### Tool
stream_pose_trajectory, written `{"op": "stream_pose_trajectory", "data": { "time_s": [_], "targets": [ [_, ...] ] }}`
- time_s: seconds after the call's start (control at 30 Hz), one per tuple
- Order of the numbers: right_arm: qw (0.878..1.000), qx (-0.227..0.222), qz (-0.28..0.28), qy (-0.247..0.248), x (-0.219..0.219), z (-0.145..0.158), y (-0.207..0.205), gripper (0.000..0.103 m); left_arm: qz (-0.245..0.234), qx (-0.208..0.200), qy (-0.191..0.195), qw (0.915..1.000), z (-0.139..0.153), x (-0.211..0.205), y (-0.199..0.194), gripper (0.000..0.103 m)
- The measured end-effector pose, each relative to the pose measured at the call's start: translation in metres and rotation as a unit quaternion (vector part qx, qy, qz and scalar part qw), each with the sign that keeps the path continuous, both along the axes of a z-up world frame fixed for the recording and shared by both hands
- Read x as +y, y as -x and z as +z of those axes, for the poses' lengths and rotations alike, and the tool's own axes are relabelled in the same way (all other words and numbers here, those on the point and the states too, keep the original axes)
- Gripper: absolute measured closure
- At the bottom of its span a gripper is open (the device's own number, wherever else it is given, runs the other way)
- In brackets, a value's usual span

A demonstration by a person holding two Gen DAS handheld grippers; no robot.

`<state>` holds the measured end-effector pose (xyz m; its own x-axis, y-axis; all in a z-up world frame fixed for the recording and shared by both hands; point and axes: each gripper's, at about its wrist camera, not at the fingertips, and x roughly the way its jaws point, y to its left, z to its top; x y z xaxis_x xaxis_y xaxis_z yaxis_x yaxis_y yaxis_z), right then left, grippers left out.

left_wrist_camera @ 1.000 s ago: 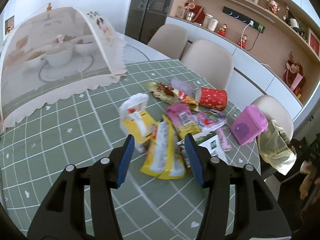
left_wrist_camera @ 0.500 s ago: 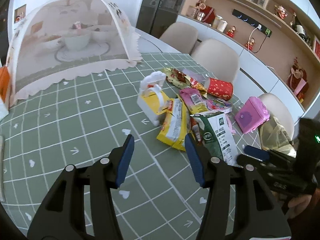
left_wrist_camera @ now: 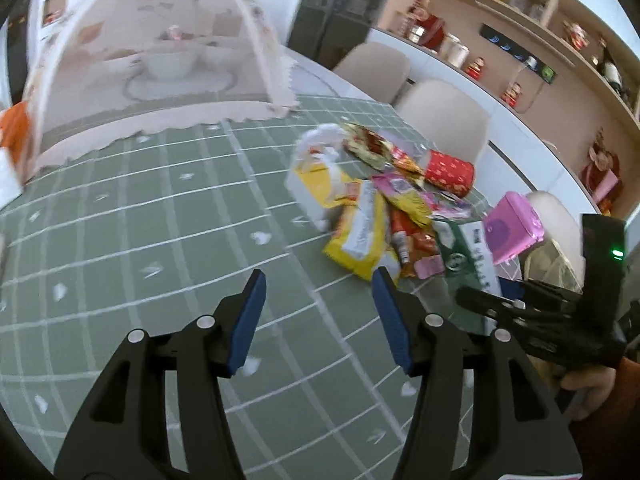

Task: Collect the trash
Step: 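Grasp the yellow snack bag with the left gripper while the right holds the milk carton, then carry the yellow snack bag with the left gripper into the bin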

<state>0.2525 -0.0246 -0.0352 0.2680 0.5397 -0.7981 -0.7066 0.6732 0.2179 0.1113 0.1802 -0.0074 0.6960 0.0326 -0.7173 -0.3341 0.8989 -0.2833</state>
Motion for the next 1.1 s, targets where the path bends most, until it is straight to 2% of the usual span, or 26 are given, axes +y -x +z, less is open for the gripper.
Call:
{"op": "stream_pose_trajectory", "data": {
  "time_s": [0.13, 0.23, 0.4, 0.47, 0.53, 0.6, 0.77, 0.93, 1.1],
  "targets": [
    [0.999, -0.001, -0.03, -0.024, -0.04, 0.016, -0.005, 0.054, -0.037, -0.006, -0.027, 0.9989, -0.003, -0.017, -0.043, 0.05],
    [0.998, -0.016, -0.054, -0.032, -0.065, 0.028, -0.006, 0.054, -0.034, 0.011, -0.057, 0.9977, -0.011, -0.024, -0.071, 0.05],
    [0.991, -0.044, -0.122, -0.042, -0.108, 0.044, -0.008, 0.054, -0.038, 0.052, -0.048, 0.9968, -0.026, -0.029, -0.099, 0.05],
    [0.987, -0.038, -0.149, -0.055, -0.122, 0.045, -0.012, 0.054, -0.048, 0.065, -0.062, 0.9948, -0.031, -0.034, -0.103, 0.052],
    [0.984, -0.032, -0.165, -0.063, -0.129, 0.043, -0.013, 0.054, -0.05, 0.077, -0.074, 0.993, -0.035, -0.034, -0.105, 0.069],
    [0.984, -0.03, -0.163, -0.059, -0.129, 0.041, -0.013, 0.054, -0.049, 0.075, -0.063, 0.994, -0.036, -0.031, -0.103, 0.073],
    [0.986, -0.029, -0.154, -0.06, -0.122, 0.04, -0.009, 0.054, -0.052, 0.047, -0.058, 0.9959, -0.019, -0.029, -0.089, 0.078],
    [0.987, -0.043, -0.141, -0.056, -0.121, 0.046, -0.008, 0.054, -0.042, 0.006, -0.062, 0.9972, 0.02, -0.027, -0.079, 0.078],
    [0.986, -0.044, -0.152, -0.056, -0.128, 0.052, -0.009, 0.054, -0.049, -0.014, -0.054, 0.9972, 0.05, -0.033, -0.082, 0.078]
  ]
}}
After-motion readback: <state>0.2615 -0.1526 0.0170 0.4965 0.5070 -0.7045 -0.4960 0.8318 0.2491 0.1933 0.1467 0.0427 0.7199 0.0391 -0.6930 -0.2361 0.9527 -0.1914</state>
